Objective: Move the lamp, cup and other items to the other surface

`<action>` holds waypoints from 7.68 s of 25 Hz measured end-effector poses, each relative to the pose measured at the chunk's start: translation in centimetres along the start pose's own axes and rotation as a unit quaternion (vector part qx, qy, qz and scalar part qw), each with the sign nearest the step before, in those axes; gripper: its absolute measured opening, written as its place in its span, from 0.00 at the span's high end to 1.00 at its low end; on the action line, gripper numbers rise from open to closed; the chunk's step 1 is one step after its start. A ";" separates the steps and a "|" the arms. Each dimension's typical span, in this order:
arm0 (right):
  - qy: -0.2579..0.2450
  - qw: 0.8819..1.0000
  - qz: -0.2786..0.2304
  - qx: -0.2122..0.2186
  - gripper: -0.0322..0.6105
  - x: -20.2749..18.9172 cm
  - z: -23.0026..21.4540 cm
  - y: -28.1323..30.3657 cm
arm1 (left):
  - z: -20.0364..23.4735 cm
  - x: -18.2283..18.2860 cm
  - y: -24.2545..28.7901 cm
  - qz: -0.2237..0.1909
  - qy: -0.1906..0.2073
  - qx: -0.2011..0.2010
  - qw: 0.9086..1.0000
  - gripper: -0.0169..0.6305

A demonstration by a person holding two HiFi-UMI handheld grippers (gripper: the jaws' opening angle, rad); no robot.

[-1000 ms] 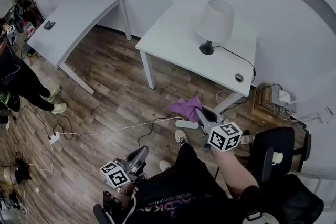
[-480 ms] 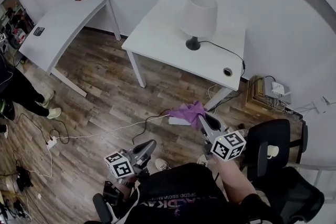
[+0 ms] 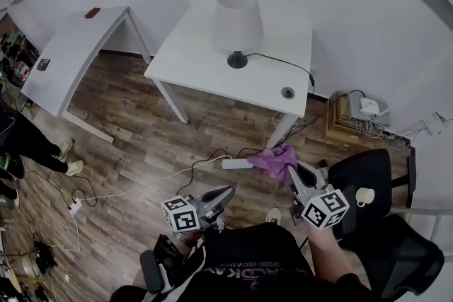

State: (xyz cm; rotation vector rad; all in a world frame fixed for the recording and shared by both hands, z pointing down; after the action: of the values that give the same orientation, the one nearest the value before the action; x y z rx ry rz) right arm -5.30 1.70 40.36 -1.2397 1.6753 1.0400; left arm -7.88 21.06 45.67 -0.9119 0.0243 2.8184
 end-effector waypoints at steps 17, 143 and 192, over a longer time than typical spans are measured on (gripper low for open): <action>0.031 0.993 -0.042 -0.106 0.88 0.9 -10.5 -13.5 | -5.3 -7.0 11.8 0.103 -0.004 -0.056 0.993 0.97; 0.028 0.974 0.105 0.200 0.94 -9.0 16.3 -2.6 | -3.1 -1.0 -5.5 -0.003 0.018 -0.026 0.999 0.98; 0.033 0.978 0.097 0.183 0.94 -9.6 17.0 -4.1 | -3.7 -1.8 -6.9 -0.021 -0.003 -0.035 0.999 0.98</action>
State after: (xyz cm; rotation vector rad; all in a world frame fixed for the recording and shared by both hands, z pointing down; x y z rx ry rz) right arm 2.78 19.82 42.64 -0.8926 1.9647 0.7600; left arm -3.14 27.34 44.00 -0.9081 -0.0933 2.7985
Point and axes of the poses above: the fingertips, and each gripper's own axes: y forward along the fingers, z to its left, x out of its top, the point moved 2 cm from there along -y, backward along the fingers, and after that the axes turned 6 degrees about -z, right-handed, at the moved point
